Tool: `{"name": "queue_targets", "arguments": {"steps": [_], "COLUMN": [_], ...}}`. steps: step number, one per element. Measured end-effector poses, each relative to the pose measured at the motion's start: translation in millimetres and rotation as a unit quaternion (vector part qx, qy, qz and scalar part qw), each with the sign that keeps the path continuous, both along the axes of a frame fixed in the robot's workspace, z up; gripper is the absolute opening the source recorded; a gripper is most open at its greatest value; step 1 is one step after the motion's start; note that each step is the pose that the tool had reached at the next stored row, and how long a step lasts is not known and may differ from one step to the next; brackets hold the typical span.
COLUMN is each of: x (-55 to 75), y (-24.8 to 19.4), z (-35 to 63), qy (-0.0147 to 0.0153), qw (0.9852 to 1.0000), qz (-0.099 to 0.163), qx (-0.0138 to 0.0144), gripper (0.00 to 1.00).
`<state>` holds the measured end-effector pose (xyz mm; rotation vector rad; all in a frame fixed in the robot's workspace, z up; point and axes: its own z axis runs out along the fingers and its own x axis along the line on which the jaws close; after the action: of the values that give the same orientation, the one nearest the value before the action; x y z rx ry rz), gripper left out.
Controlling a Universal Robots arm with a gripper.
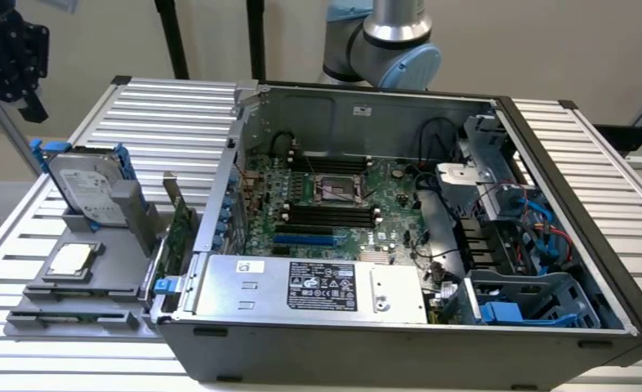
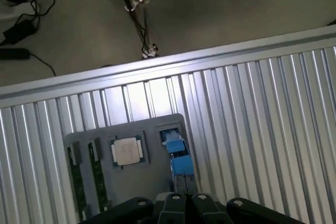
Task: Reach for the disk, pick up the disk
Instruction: 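Pick up the disk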
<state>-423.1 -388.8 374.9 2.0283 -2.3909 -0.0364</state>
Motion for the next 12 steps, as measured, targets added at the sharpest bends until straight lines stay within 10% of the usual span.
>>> {"name": "queue_targets", "arguments": {"steps": [12], "x": [0.0], "y": [0.1], "z": [-0.3], "qy": [-0.003], "qw": [0.996], "qz": [0.089], "qx": [-0.0001], "gripper": [0.11]}}
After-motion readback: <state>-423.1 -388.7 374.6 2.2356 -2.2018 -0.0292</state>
